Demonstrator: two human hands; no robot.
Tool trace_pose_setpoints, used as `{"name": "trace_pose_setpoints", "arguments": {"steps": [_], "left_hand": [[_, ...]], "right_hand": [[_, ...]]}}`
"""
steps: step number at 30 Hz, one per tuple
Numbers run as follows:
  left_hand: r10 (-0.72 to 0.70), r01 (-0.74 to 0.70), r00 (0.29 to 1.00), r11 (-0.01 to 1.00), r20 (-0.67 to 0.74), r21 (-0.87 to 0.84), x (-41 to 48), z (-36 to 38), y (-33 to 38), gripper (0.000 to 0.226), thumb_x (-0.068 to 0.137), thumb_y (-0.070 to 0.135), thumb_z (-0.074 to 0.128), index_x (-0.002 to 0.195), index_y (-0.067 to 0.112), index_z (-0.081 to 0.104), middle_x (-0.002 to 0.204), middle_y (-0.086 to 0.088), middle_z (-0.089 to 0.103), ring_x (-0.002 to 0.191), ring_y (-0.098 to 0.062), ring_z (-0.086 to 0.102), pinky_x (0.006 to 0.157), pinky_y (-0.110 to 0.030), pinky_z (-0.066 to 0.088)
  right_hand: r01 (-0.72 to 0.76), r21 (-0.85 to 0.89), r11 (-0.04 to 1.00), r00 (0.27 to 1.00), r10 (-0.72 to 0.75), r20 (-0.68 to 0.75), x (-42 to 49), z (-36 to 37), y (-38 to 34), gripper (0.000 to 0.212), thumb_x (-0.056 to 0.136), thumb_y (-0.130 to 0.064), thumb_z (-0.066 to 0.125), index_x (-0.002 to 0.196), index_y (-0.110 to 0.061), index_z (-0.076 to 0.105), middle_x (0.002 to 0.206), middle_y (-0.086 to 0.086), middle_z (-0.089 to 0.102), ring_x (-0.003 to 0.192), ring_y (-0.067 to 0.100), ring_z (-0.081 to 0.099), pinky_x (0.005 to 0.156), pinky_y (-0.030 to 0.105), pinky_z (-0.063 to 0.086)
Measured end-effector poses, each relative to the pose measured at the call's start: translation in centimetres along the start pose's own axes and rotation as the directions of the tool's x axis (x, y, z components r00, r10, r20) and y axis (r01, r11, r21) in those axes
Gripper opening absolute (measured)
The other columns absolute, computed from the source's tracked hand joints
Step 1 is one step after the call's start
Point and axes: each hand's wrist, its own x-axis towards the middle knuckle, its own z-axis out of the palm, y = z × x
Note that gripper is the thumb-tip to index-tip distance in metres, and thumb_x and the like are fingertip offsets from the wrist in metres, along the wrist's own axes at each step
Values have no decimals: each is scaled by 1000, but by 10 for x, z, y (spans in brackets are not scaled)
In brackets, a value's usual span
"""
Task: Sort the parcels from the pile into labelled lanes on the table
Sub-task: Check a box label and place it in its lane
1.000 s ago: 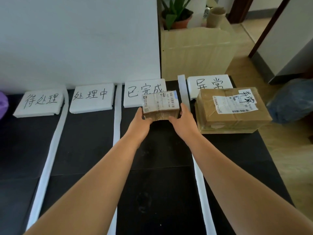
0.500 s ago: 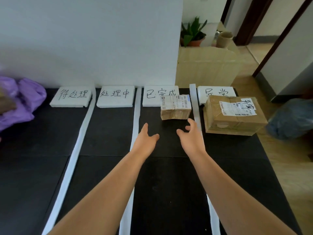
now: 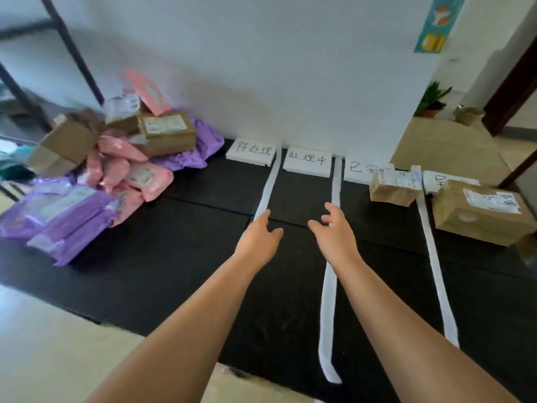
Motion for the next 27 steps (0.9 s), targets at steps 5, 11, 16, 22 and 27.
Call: {"name": "trace_pose_setpoints", "arguments": {"steps": [5, 11, 16, 22, 27], "left_hand": [[-35, 33, 995, 999, -89, -21, -64, -88, -79, 60, 100, 28, 53, 155, 23, 28, 153, -4, 43, 130, -23, 51, 105, -41, 46], [-104, 91, 973, 993, -204, -74, -112, -165, -152, 55, 101, 29, 52, 152, 26, 34, 151, 0, 45, 124, -19, 55, 92, -28, 46], [-174, 138, 945, 980, -278, -142, -119, -207, -189, 51, 100, 27, 52, 150, 25, 38, 148, 1, 47, 125, -18, 54, 99, -31, 47], [-252, 209, 904, 965, -346, -157, -88, -259, -227, 48, 100, 26, 54, 147, 27, 42, 146, 3, 50, 117, -15, 59, 91, -29, 50], [-358, 292, 840, 932, -407, -217, -55, -297, -258, 44, 100, 23, 54, 143, 24, 47, 142, 3, 53, 119, -17, 57, 97, -33, 49]], "right_hand": [[71, 25, 997, 989, -74, 129, -84, 82, -34, 59, 99, -27, 59, 152, -26, 34, 144, 1, 48, 105, 10, 50, 76, 22, 39], [108, 39, 993, 954, -114, 276, -148, 163, -66, 58, 98, -29, 59, 152, -27, 35, 146, -1, 47, 99, 8, 50, 78, 25, 41], [141, 38, 989, 924, -146, 352, -163, 216, -93, 55, 98, -29, 59, 149, -27, 39, 142, -2, 50, 108, 9, 49, 85, 29, 38], [123, 46, 991, 900, -130, 416, -144, 286, -120, 53, 98, -28, 59, 148, -27, 41, 141, -2, 51, 107, 9, 49, 85, 29, 39], [78, 25, 997, 878, -80, 472, -120, 345, -138, 52, 97, -29, 60, 146, -27, 42, 139, -2, 53, 105, 9, 50, 85, 29, 40]]}}
